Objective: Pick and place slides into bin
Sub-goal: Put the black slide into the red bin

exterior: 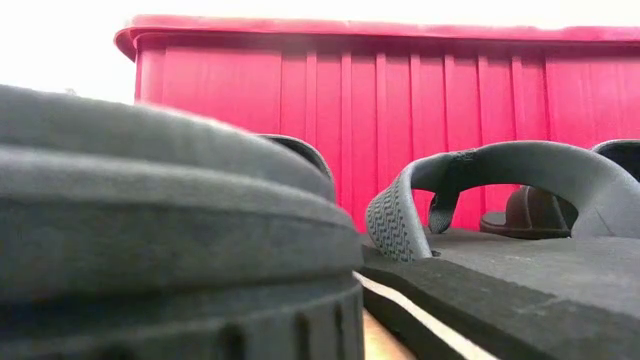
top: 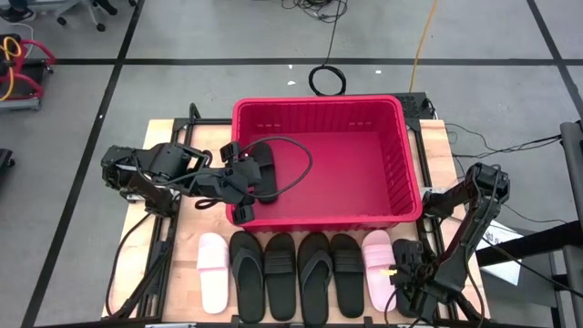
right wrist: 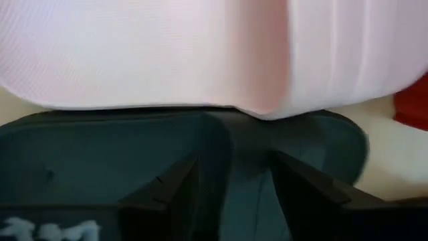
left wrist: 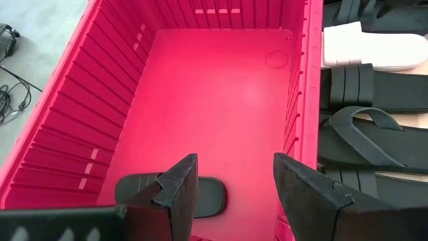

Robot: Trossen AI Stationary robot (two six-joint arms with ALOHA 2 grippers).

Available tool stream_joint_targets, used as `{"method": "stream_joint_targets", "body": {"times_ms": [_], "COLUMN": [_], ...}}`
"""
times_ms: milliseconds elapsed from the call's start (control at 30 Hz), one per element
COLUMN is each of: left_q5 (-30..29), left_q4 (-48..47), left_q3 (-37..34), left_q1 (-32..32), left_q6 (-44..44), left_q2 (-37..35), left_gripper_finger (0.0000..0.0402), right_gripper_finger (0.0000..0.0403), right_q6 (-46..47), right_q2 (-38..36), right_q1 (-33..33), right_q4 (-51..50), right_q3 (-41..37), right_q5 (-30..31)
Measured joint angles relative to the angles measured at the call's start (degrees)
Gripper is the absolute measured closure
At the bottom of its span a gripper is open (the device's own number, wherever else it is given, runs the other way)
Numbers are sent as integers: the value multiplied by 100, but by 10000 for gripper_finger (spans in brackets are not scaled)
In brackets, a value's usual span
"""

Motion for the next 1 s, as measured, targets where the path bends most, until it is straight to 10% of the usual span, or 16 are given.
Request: {"method": "stream_joint_targets", "body": {"times_ms": [600,1000], "left_q5": [0,1], "left_q4": [2,2], "left_q3": [0,0], "left_q1": [0,0], "left_q6": [-6,-15], "left_q2": [0,0], "left_gripper_finger": [210,210], "right_gripper_finger": [282,397], "right_q6": [1324,1543], "right_q2": [11,9], "right_q1": [-2,-3], "right_q4": [-742,-808], "right_q3": [-329,-339], "right_q5": [-26,-212]}}
